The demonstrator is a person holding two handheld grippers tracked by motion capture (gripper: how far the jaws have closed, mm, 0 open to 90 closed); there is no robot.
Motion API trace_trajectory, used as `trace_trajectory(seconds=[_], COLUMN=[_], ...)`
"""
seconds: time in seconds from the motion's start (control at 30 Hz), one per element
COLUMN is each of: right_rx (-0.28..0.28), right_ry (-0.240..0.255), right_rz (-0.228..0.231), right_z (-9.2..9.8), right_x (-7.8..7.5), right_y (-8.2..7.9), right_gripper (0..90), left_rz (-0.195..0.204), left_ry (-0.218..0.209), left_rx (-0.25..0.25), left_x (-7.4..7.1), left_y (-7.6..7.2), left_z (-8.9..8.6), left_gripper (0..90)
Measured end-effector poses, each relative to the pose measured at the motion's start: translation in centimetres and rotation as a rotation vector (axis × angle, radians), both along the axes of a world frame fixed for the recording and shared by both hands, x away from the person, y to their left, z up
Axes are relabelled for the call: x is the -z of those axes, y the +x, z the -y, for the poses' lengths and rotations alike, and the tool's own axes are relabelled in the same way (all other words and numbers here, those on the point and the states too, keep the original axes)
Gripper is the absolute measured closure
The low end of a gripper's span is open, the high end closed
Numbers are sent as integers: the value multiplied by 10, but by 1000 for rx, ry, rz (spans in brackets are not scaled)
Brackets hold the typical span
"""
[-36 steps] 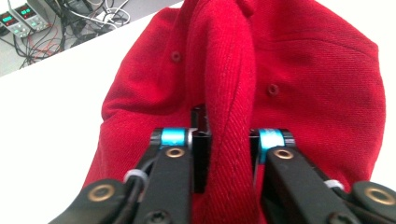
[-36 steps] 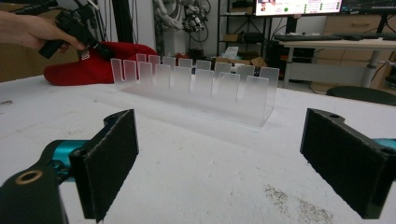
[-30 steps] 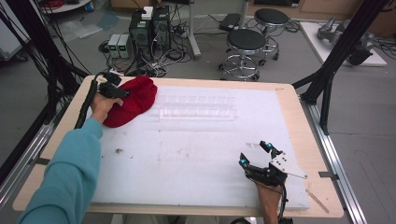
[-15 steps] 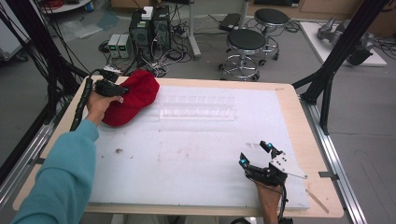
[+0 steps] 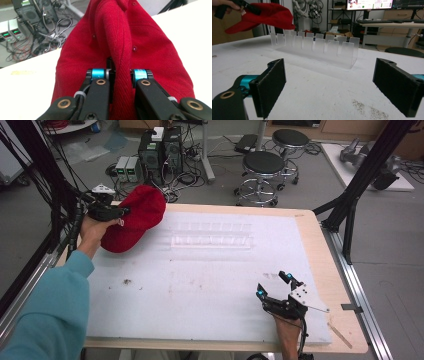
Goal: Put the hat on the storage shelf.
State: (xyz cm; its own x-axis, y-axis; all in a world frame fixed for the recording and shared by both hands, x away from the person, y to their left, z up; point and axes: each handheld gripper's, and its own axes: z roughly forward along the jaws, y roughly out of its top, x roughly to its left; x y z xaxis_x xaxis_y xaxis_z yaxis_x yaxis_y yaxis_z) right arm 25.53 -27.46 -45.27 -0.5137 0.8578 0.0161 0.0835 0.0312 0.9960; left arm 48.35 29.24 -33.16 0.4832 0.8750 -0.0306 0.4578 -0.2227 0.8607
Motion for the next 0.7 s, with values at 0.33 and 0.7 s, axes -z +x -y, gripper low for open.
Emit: trace_trajectory(seconds=[0.33,0.7], right_rx=[-3,-47], right_ry=[36,67], right_rz=[-30,-7], right_z=[2,-11], right_x=[-1,-22], right_y=[2,1], right_gripper=[102,103], left_rz=[75,124], left_ry=[-107,-177], left_rx=[70,196], left_x=[-30,-54], left_y=[-29,-56], left_z=[12,46], left_gripper=[877,878])
